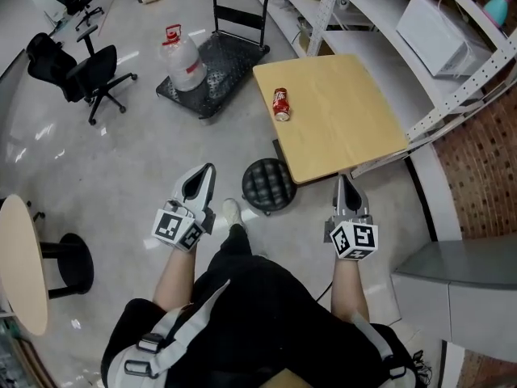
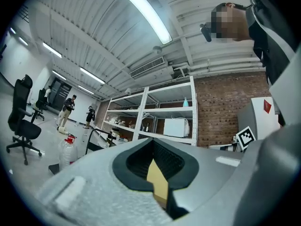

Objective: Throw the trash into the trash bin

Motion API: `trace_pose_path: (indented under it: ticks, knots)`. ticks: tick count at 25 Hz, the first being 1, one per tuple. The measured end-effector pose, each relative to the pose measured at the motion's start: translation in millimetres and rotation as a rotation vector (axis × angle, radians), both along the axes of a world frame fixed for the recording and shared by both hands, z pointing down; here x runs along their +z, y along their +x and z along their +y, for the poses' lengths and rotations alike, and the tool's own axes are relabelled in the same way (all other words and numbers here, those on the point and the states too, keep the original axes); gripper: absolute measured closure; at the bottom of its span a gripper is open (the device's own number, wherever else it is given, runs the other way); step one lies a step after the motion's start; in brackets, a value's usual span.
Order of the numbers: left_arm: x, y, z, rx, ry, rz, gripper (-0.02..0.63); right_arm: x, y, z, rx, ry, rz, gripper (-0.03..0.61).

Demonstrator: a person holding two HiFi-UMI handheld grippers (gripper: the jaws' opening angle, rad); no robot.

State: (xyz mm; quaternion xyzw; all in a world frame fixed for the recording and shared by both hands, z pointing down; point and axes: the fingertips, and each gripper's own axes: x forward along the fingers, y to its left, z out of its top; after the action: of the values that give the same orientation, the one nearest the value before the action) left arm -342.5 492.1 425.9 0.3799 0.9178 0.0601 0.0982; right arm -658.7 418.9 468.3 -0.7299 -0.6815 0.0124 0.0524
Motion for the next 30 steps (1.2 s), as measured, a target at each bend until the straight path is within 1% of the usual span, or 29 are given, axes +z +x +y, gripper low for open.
trace_pose_path:
  ticks: [6,9,13,17,19,20,26,27,30]
  knots:
    - [7,-15,75,0.038,0.001,0.008,0.614,7,1,81,-0.018,0.035,-0.028,0.574]
    - [13,-23,119,0.059,0.023,0.016,0.614,17,2,127,-0.020,0.066,-0.027,0.574]
    - [19,-33,179,0.098,0.045,0.038,0.614,38,8,191,-0.022,0.130,-0.024,0.574]
    - [33,-39,227,0.135,0.086,0.057,0.614,66,21,247,-0.026,0.210,-0.026,0.572]
    - [42,-42,247,0.152,0.099,0.064,0.614,80,28,273,-0.039,0.241,-0.018,0.531]
    - [47,-43,257,0.160,0.103,0.069,0.614,88,31,284,-0.043,0.258,-0.017,0.526]
    - [71,-38,311,0.179,0.140,0.091,0.614,140,39,345,-0.040,0.401,-0.037,0.440]
    - [75,-37,315,0.180,0.150,0.093,0.614,149,39,352,-0.039,0.431,-0.042,0.418]
    - [88,-34,324,0.185,0.181,0.098,0.613,179,37,371,-0.032,0.542,-0.055,0.311]
